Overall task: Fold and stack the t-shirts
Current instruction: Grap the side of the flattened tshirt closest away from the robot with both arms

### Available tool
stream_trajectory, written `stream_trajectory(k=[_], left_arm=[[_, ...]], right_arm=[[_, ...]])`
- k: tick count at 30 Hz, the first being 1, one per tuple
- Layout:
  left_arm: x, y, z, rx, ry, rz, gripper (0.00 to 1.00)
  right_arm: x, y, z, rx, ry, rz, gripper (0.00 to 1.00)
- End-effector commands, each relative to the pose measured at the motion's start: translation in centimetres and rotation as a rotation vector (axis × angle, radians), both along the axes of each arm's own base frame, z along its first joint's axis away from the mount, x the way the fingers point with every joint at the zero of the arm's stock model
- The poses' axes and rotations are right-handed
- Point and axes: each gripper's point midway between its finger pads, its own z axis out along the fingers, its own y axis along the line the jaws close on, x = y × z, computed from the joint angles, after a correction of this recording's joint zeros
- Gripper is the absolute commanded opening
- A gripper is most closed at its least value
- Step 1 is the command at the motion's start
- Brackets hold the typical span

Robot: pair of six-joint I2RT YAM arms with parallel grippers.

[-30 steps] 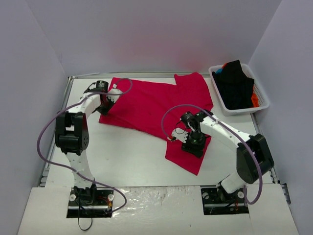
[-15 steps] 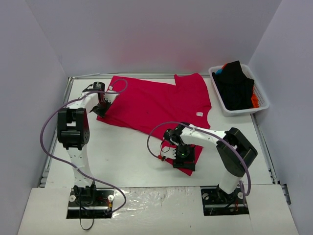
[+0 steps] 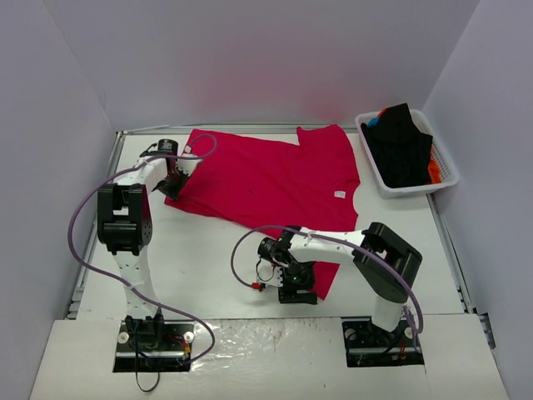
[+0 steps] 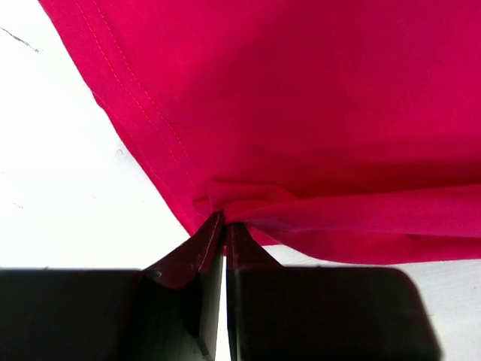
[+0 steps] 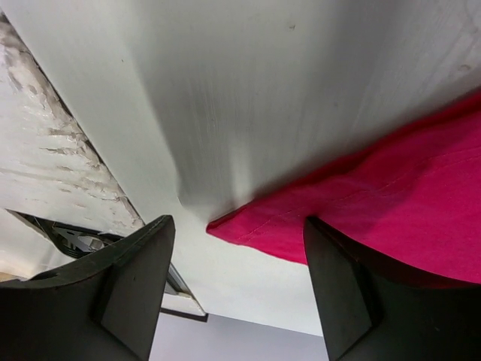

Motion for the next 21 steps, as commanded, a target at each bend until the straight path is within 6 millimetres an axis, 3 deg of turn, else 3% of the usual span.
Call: stream_trajectory(k=[1,8,11,17,21], left_arm=[[-0.1,0.4,1.6,-0.019,-0.028,0.021,0.02],[-0.2,0.5,1.2,-0.025,-0.025,0.018,0.02],[-0.2,0.4,1.1,-0.029,-0.025,0.016,0.02],[-0.5,0.2,0.9,-0.039,-0.019,0.006,0.02],[-0.6,0.1,1.0,-0.045,-0.020,0.002,0.02]], right_arm=[[-0.1,-0.6,-0.6,-0.037,-0.004,-0.015,0.66],[0.4,-1.4,-1.9,-0.103,-0.035,-0.032,0.67],[0.3,-1.5,-2.7,-0.130,-0.029,-0.040,0.63],[0.1,-1.6,-3.7,-0.164,-0.040,-0.035,0.44],[0.1,-1.3,-3.7,-0.163,-0.045,-0.030,0.19]])
